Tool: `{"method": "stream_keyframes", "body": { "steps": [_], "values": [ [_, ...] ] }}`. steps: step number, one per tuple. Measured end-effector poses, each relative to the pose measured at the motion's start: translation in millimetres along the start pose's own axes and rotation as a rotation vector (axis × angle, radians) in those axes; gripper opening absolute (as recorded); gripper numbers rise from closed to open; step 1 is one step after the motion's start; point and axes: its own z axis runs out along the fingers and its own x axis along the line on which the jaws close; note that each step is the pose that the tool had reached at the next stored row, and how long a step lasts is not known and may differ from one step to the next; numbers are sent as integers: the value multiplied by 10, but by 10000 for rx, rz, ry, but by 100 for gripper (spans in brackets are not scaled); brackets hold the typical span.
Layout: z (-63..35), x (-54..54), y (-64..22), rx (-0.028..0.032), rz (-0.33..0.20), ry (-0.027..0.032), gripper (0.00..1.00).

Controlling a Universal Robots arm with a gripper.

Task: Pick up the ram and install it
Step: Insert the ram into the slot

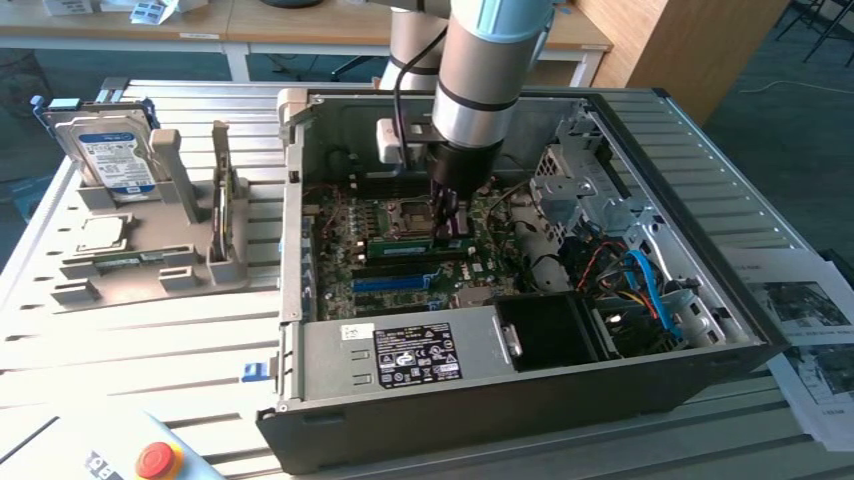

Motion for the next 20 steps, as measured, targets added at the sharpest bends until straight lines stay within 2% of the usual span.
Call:
{"method": "stream_keyframes", "body": {
  "steps": [20],
  "values": [
    [58, 1, 4, 22, -1, 1, 12]
  ]
}}
